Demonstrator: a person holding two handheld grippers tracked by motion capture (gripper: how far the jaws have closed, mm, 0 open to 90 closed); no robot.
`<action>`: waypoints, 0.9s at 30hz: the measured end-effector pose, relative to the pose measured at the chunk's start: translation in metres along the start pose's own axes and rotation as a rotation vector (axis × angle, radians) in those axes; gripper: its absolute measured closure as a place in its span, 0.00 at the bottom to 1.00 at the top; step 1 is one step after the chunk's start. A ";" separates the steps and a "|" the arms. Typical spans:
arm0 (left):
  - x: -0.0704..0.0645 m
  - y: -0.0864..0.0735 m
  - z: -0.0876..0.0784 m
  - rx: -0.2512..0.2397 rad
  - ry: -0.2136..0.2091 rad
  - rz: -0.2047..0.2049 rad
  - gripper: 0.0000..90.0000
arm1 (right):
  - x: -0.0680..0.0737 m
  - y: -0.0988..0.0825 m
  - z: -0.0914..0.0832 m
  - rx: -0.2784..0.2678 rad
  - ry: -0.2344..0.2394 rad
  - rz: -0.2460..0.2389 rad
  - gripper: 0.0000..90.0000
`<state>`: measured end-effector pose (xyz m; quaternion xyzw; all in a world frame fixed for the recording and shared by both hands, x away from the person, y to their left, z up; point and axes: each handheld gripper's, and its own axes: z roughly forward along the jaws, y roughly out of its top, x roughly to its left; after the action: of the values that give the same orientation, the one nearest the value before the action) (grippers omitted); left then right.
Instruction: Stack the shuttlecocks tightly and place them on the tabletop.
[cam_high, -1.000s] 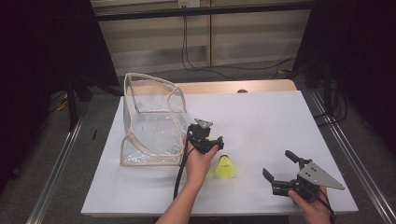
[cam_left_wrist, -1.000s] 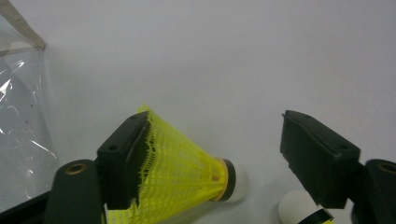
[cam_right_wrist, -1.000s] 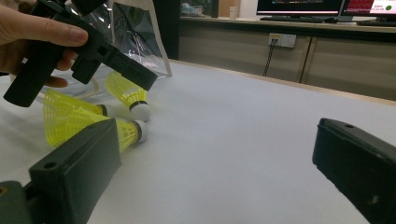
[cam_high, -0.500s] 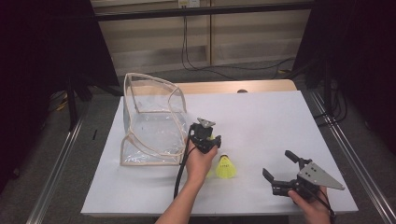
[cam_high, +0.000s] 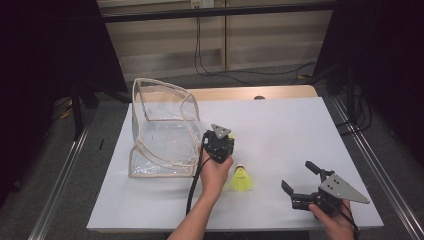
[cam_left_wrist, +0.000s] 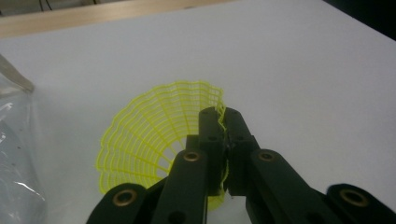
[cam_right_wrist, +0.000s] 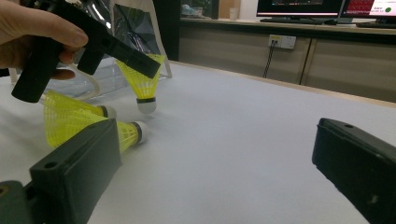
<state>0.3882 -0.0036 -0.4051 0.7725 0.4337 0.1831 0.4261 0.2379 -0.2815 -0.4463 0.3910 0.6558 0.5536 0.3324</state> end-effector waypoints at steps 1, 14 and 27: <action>0.000 0.001 -0.001 -0.018 0.006 -0.005 0.98 | 0.000 0.000 0.000 0.000 0.000 0.000 0.01; 0.003 0.006 -0.002 -0.120 0.040 -0.062 0.97 | 0.000 0.000 0.000 -0.002 -0.005 0.000 0.01; 0.001 0.005 -0.005 -0.066 0.013 -0.085 0.97 | 0.000 0.000 0.000 -0.003 -0.001 0.001 0.01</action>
<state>0.3877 -0.0017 -0.3985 0.7379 0.4625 0.1839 0.4559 0.2376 -0.2816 -0.4459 0.3914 0.6547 0.5544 0.3329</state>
